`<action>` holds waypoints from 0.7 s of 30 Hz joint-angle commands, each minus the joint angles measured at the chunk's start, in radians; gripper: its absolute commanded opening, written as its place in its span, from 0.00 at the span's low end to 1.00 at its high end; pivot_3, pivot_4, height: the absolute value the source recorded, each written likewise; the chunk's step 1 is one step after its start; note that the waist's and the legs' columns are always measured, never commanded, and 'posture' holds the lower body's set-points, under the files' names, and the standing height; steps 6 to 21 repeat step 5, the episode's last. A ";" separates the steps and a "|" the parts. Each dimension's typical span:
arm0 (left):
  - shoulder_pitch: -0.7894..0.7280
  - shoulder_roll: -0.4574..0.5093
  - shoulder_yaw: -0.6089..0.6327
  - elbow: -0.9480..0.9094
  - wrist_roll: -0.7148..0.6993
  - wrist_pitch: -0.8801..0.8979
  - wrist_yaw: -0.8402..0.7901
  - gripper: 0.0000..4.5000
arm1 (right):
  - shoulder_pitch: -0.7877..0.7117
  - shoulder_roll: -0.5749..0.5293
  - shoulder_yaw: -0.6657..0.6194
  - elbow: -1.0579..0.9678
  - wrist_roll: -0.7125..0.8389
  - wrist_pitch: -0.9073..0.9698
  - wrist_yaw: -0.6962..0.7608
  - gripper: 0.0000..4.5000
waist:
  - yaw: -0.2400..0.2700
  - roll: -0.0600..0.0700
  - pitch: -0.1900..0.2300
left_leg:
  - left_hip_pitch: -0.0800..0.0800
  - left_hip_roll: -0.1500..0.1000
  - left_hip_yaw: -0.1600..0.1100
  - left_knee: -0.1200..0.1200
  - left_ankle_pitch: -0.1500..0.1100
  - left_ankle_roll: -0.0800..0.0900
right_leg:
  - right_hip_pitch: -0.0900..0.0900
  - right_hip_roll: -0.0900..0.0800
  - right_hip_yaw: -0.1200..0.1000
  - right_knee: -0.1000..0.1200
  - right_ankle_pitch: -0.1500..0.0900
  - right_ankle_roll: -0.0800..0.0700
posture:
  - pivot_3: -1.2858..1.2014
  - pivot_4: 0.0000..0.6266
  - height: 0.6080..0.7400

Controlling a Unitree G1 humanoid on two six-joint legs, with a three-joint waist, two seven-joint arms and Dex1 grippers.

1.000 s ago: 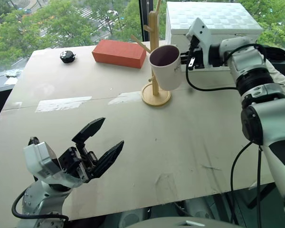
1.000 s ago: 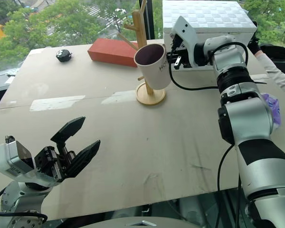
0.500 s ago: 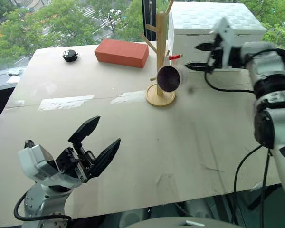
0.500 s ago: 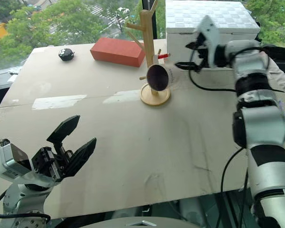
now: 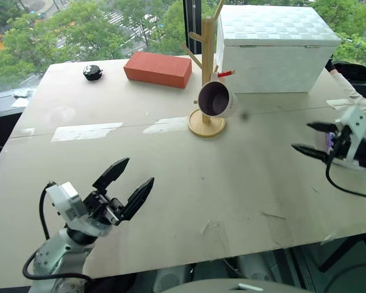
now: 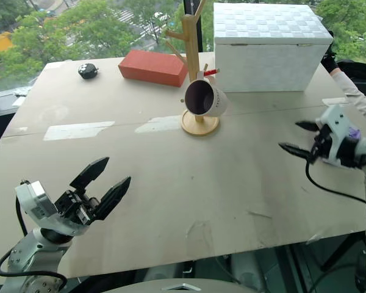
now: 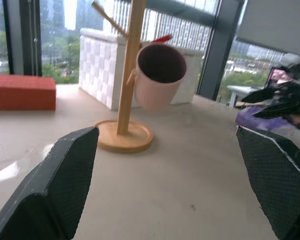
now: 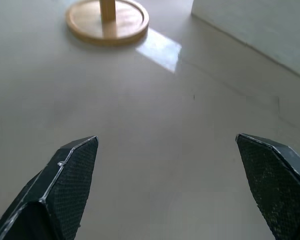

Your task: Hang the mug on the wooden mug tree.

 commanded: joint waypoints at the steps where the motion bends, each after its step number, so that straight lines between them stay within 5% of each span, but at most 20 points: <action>1: 0.009 0.050 0.030 0.000 0.010 0.044 0.015 1.00 | 0.084 -0.023 -0.093 -0.095 0.050 0.006 -0.033 0.99 | -0.001 0.000 0.000 | 0.000 0.000 0.000 0.000 0.000 0.000 | 0.000 0.000 0.000 0.000 0.000 0.000 | 0.52 0.24 1.00; 21: -0.044 0.102 0.024 0.031 0.038 0.089 0.041 1.00 | 0.146 0.010 -0.075 -0.138 0.054 -0.007 -0.088 0.99 | -0.002 -0.001 -0.001 | 0.002 0.002 0.001 0.001 0.000 0.000 | 0.001 0.000 -0.002 0.000 0.000 0.000 | 0.52 0.24 1.00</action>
